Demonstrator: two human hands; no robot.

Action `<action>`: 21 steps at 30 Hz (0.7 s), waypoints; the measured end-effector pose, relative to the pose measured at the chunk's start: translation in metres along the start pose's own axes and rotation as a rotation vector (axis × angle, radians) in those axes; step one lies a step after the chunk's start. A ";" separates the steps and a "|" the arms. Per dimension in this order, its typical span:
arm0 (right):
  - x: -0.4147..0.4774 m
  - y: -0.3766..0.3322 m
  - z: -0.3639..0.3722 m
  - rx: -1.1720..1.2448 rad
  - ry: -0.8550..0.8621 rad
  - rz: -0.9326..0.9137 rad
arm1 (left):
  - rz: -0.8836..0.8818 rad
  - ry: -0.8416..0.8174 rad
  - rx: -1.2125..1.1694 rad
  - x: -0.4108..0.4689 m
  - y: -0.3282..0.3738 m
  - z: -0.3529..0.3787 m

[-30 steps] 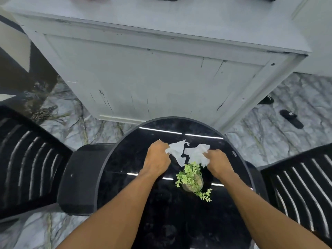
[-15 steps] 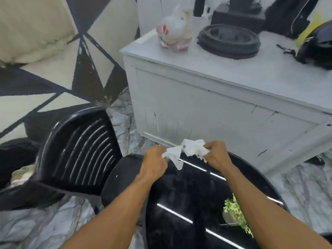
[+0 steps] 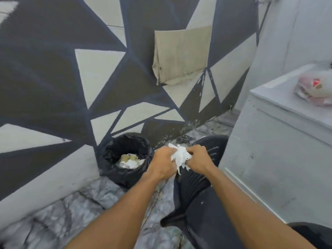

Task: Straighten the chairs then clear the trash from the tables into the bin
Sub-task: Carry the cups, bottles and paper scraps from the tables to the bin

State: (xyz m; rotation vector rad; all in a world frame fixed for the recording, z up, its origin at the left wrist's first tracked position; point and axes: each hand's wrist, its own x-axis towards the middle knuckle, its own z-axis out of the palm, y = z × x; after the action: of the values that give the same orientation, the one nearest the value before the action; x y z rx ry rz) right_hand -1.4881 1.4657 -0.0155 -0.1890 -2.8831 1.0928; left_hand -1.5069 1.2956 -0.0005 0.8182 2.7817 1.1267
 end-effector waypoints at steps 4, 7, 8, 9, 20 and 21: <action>0.054 -0.055 0.049 0.140 -0.126 -0.088 | -0.136 0.024 -0.009 0.003 -0.067 -0.042; 0.092 -0.083 0.079 0.247 -0.291 -0.081 | -0.245 0.071 0.012 0.018 -0.118 -0.061; 0.105 -0.088 0.086 0.292 -0.325 -0.044 | -0.273 0.066 0.014 0.024 -0.132 -0.066; 0.121 -0.091 0.096 0.336 -0.348 -0.004 | -0.290 0.058 0.030 0.031 -0.145 -0.071; 0.297 -0.132 0.170 0.308 -0.341 -0.013 | -0.491 0.039 -0.025 0.158 -0.254 -0.140; 0.311 -0.134 0.177 0.293 -0.345 -0.015 | -0.487 0.048 -0.023 0.169 -0.266 -0.143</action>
State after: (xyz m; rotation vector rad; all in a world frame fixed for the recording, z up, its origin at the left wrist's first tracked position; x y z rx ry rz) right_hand -1.8252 1.2917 -0.0574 0.0394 -2.9452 1.6733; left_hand -1.8056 1.1261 -0.0421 0.0915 2.7659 1.0866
